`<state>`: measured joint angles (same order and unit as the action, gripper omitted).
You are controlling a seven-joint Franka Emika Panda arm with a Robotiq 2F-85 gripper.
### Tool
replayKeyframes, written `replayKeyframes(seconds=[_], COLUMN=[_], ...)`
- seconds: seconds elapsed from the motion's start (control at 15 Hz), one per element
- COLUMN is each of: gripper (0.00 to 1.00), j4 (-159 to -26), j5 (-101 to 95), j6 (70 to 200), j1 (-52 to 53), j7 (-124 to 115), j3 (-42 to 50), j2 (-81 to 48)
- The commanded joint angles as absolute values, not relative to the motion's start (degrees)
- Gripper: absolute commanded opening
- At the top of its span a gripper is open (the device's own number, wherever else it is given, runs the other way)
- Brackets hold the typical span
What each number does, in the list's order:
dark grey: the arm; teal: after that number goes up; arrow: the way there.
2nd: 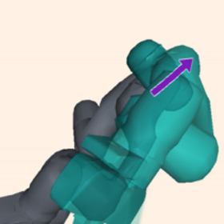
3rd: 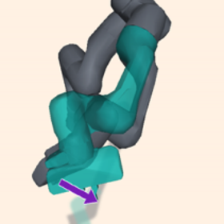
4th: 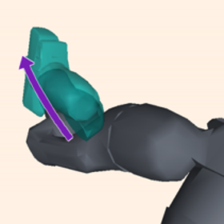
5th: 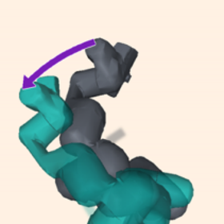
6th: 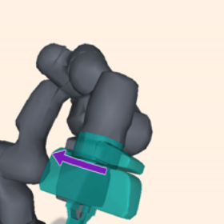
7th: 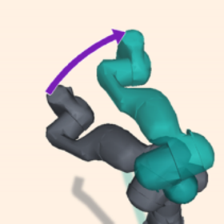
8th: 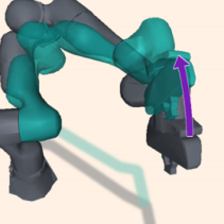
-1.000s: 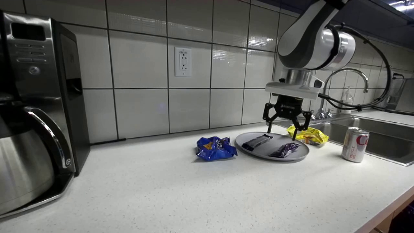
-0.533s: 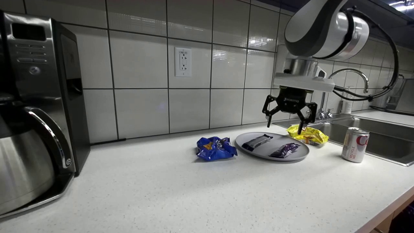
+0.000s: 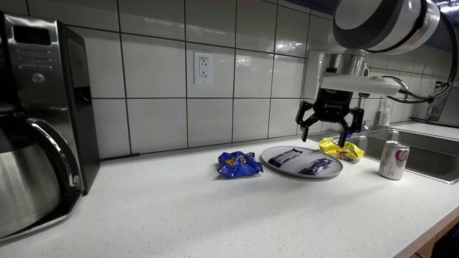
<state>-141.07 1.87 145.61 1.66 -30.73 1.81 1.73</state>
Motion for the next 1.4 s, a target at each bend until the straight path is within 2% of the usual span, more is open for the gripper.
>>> replayKeyframes(seconds=[0.0, 0.53, 0.6, 1.33], gripper=[1.0, 1.0, 1.0, 1.0], j4=[-146.55, -152.27, -150.24, -151.37], j5=[1.97, 2.64, 2.37, 2.44], j6=[144.19, 142.75, 144.66, 144.15], j1=[1.32, 1.14, 0.52, 0.48], j7=[-27.79, -26.84, -27.81, -27.76], j3=[0.1, -2.85, -2.93, -3.39], j2=[8.63, 15.99, 12.23, 13.89])
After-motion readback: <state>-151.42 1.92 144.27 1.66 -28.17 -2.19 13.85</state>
